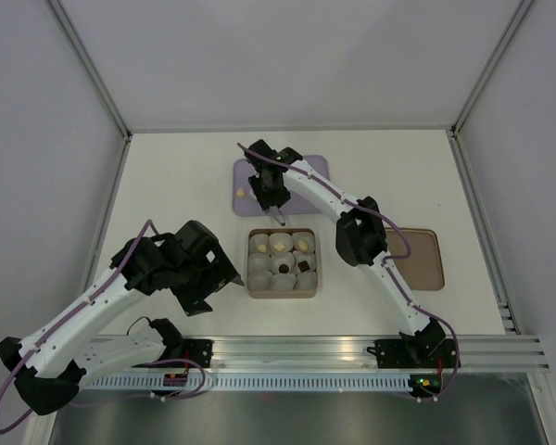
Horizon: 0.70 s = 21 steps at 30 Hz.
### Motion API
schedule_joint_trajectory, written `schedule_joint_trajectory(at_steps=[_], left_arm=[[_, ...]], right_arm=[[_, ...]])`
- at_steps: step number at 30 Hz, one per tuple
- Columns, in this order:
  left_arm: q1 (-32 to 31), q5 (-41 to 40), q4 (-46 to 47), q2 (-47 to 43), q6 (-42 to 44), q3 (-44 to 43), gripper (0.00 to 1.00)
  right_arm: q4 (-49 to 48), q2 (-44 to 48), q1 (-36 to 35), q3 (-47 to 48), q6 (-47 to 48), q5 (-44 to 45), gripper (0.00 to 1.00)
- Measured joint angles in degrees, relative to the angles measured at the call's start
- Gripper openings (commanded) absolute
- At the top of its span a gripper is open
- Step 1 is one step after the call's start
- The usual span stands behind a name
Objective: Pack the chocolate
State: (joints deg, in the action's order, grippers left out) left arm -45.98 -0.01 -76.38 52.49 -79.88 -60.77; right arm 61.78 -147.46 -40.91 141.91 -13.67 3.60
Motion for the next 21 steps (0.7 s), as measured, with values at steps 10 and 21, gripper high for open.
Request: schedule_joint_trajectory(at_steps=[10, 21], left_arm=[[0.0, 0.0, 0.0, 0.0, 0.0, 0.0, 1.0], [0.0, 0.0, 0.0, -1.4, 0.0, 0.0, 1.0]], right_arm=[[0.0, -0.2, -0.2, 0.0, 0.2, 1.1, 0.34], [-2.2, 8.5, -0.2, -9.3, 1.6, 2.8, 0.27]])
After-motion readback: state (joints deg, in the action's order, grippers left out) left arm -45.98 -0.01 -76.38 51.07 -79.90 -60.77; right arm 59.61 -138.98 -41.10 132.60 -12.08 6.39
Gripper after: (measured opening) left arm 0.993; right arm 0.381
